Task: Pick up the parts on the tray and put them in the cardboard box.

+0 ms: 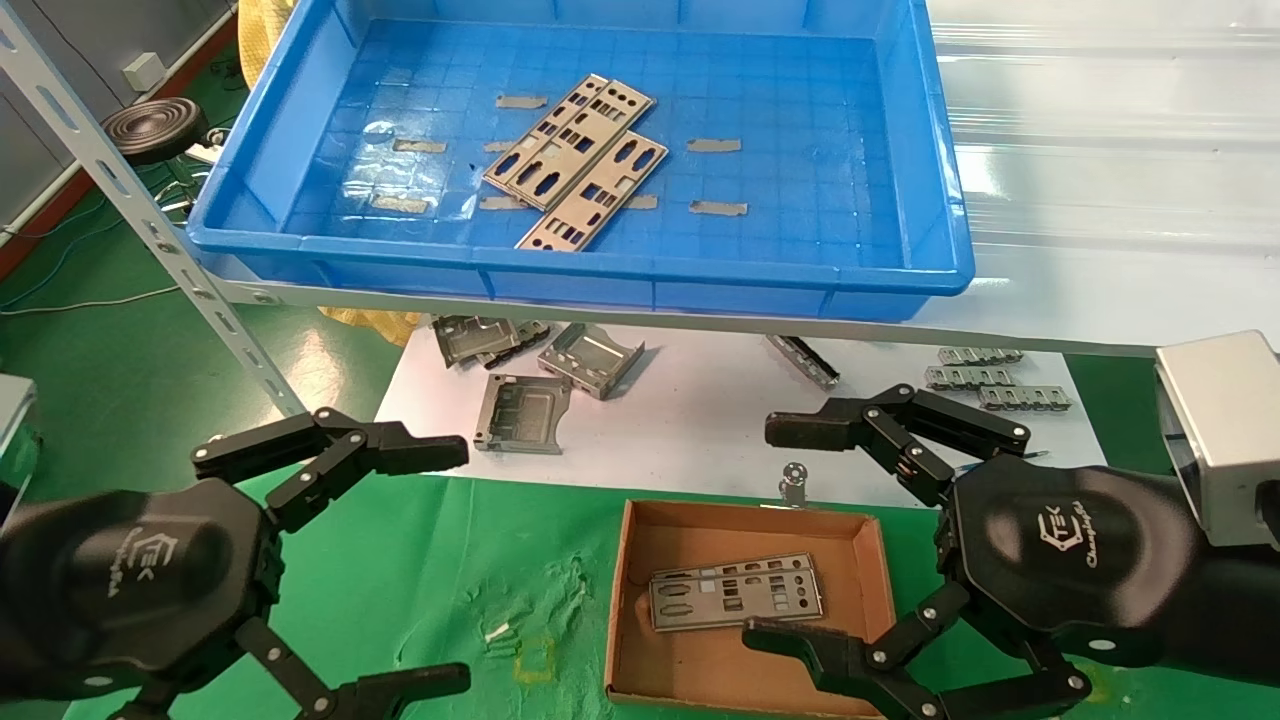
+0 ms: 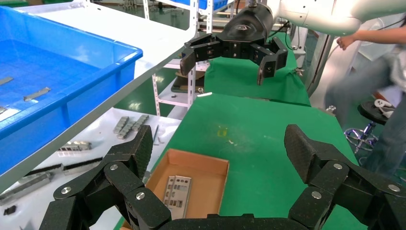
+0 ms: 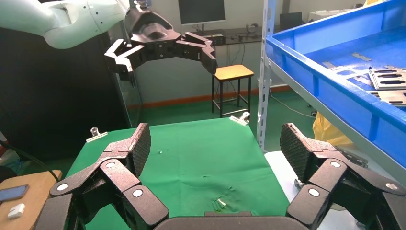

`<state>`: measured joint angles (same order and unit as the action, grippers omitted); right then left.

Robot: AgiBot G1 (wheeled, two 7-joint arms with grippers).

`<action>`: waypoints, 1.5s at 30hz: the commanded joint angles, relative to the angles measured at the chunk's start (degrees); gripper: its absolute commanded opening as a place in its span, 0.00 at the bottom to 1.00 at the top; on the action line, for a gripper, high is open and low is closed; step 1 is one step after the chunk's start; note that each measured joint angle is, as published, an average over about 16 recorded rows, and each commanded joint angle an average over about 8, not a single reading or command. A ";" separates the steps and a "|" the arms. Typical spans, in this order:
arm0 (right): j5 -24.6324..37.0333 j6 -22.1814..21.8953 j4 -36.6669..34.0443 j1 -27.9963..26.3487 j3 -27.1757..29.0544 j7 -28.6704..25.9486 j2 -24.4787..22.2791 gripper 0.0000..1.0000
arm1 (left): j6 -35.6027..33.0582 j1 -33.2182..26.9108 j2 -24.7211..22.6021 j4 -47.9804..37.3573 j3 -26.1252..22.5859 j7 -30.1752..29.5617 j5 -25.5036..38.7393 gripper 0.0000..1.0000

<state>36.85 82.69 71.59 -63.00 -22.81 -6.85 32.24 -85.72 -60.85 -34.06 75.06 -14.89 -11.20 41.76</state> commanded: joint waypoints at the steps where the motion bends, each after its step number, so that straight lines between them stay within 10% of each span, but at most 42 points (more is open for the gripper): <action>1: 0.00 0.00 0.00 0.00 0.00 0.00 0.00 1.00 | 0.01 0.03 0.01 -0.01 0.00 0.01 -0.02 1.00; 45: 0.00 0.00 0.00 0.00 0.00 0.00 0.00 1.00 | 0.04 -0.68 -0.92 -1.45 -1.09 0.45 0.10 1.00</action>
<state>36.86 82.69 71.59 -63.00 -22.81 -6.85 32.24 -85.67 -61.53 -34.98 73.61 -15.98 -10.75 41.86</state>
